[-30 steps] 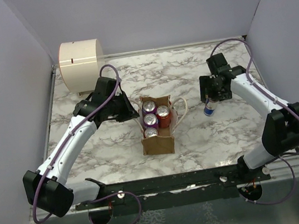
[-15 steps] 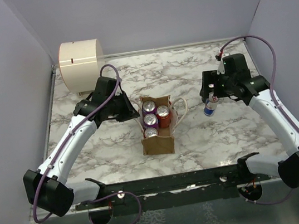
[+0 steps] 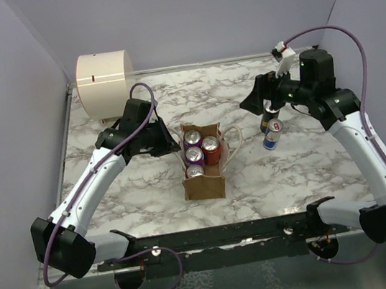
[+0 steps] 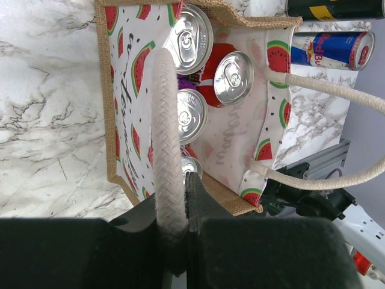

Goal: Take the beverage out of the canvas bag

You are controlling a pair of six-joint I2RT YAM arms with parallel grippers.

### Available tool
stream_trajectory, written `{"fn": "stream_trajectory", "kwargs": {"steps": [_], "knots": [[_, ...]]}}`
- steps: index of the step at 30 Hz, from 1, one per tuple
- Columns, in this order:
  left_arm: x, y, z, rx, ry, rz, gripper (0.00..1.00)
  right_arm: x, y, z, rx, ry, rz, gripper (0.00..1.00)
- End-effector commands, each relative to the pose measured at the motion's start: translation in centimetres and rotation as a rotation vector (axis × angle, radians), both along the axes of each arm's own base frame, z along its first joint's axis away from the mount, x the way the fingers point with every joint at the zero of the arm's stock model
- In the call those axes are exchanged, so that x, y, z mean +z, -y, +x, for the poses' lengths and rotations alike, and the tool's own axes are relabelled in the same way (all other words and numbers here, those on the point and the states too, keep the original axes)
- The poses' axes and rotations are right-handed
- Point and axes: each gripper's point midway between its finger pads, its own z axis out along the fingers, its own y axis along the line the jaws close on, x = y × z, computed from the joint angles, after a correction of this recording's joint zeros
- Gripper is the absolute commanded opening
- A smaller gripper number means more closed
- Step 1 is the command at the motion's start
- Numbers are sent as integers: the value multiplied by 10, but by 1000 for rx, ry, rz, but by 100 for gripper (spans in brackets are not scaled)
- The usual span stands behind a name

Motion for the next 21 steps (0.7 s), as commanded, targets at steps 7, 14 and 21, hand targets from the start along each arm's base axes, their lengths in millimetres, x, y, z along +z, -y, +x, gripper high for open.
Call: {"fn": "stream_trajectory", "kwargs": {"steps": [7, 14, 21], "knots": [[12, 2, 3, -17, 40, -18, 0, 24, -129, -41, 492, 141, -57, 91], [12, 0, 3, -12, 46, -8, 0, -39, -161, -51, 606, 98, -377, 90], [11, -3, 2, -9, 48, 2, 0, -93, -169, -56, 743, 189, -608, 90]]}}
